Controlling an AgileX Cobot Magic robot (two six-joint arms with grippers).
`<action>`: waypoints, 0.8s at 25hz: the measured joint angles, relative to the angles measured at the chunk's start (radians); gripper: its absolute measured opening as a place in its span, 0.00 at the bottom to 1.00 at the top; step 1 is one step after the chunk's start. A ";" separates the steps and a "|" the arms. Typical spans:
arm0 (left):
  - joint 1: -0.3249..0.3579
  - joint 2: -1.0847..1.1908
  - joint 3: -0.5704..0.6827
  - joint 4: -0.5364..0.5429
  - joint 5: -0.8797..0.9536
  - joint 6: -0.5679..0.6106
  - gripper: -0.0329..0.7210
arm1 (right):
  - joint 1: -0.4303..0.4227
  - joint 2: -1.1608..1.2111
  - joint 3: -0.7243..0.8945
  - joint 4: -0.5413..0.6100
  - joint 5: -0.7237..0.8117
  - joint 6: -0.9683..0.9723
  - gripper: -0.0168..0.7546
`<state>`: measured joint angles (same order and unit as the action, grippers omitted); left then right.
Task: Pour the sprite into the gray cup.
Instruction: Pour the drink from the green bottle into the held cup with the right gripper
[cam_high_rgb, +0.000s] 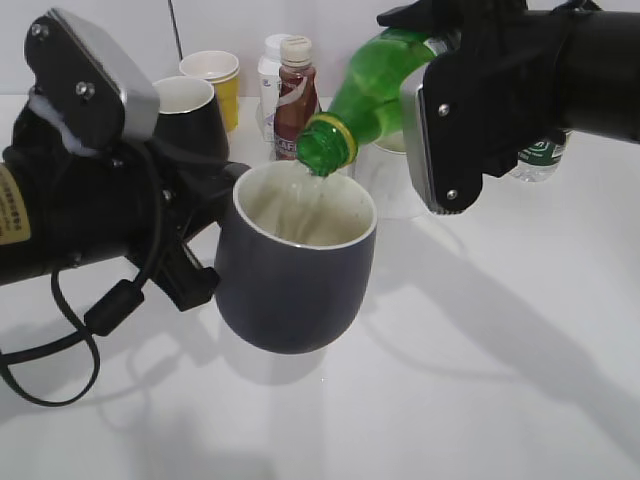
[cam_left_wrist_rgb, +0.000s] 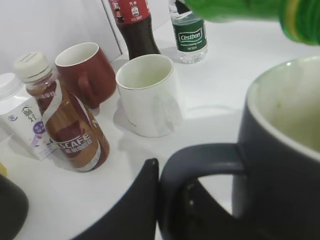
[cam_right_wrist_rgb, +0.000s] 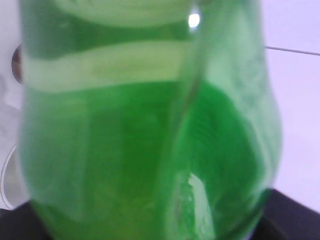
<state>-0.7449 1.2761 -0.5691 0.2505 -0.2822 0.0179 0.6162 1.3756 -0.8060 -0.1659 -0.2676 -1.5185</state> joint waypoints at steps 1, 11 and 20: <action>0.000 0.000 0.000 0.000 0.000 0.000 0.11 | 0.000 0.000 0.000 0.000 0.000 -0.005 0.57; 0.000 0.000 0.000 0.003 0.002 0.003 0.11 | 0.000 0.000 -0.001 0.003 0.000 -0.011 0.57; 0.000 0.000 0.000 0.004 0.004 0.003 0.11 | 0.000 0.000 -0.001 0.004 -0.001 -0.011 0.57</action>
<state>-0.7449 1.2761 -0.5691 0.2543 -0.2786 0.0208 0.6162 1.3756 -0.8070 -0.1617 -0.2686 -1.5299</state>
